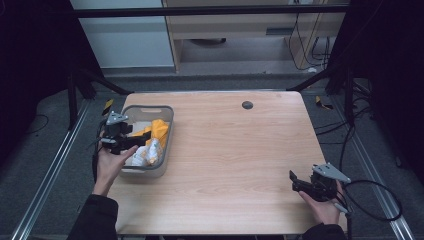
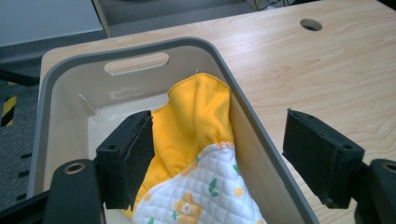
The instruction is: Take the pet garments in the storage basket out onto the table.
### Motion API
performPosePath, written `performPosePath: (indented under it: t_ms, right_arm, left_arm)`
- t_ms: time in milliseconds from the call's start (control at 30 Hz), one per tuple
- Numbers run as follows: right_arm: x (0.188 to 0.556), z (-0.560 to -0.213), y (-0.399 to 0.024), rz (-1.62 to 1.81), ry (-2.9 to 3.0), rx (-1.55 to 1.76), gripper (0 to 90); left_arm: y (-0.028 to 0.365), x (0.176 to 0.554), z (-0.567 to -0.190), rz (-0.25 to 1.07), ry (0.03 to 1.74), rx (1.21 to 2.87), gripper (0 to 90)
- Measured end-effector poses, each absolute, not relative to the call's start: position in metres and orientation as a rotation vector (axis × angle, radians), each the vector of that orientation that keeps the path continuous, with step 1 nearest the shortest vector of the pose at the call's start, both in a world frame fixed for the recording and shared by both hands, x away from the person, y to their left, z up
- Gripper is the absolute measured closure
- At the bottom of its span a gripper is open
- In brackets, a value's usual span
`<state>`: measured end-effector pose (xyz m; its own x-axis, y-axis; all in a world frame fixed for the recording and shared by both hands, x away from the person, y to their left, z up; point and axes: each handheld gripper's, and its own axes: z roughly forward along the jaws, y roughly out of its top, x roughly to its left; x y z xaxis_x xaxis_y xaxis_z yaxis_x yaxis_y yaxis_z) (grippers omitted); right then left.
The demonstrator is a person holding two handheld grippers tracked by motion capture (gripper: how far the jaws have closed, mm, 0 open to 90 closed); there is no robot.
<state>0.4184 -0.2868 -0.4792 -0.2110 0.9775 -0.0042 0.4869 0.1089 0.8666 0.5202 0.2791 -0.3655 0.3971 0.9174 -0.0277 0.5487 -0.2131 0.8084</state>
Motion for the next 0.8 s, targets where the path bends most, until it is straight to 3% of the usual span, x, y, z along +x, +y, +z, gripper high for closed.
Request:
performPosePath:
  t_ms: [800]
  right_arm:
    - [0.420,-0.480,-0.285,1.027,1.798,1.424,12.5]
  left_arm:
    - [0.265,0.541,-0.388,0.519,1.317,2.055,24.9]
